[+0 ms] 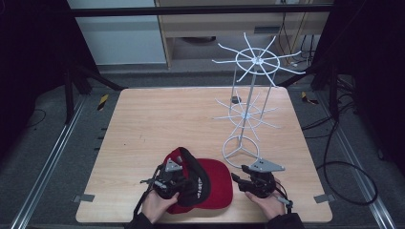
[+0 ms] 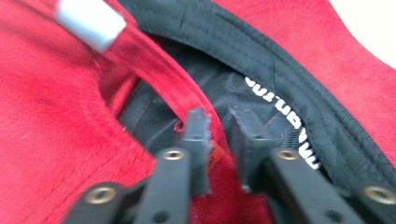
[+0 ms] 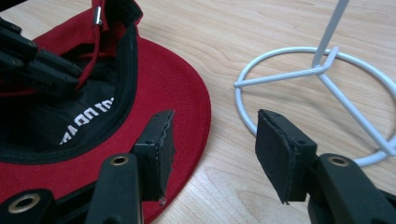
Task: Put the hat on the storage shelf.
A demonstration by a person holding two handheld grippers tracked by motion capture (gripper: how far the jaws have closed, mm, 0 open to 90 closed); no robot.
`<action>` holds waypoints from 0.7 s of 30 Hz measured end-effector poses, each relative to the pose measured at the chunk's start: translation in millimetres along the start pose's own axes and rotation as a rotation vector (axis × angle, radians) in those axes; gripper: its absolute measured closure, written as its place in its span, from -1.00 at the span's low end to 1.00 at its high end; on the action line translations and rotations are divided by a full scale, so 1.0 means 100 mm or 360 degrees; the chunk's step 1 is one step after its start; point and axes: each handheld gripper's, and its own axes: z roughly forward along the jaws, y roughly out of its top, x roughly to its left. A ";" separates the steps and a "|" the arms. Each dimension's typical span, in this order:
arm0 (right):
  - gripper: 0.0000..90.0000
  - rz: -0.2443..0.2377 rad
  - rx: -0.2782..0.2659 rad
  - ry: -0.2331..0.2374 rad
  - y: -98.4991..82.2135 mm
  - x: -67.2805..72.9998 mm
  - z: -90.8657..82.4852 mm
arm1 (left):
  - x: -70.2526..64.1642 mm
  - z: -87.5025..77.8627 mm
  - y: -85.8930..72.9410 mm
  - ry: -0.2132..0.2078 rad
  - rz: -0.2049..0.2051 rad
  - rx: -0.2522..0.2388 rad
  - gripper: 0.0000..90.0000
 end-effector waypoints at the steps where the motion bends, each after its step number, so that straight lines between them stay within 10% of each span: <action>1: 0.06 0.0000 0.0000 0.0000 0.00 0.00 0.00 | 0.00 -0.02 0.00 -0.0007 0.0008 -0.0010 0.75; 13: 0.06 -0.0016 0.0074 0.0010 -0.01 0.03 0.16 | 0.05 -0.24 0.03 -0.0057 0.0069 -0.0100 1.00; 21: 0.03 -0.0020 0.0072 0.0023 -0.04 0.04 0.12 | -0.12 -0.19 -0.08 -0.0072 0.0123 0.0047 0.01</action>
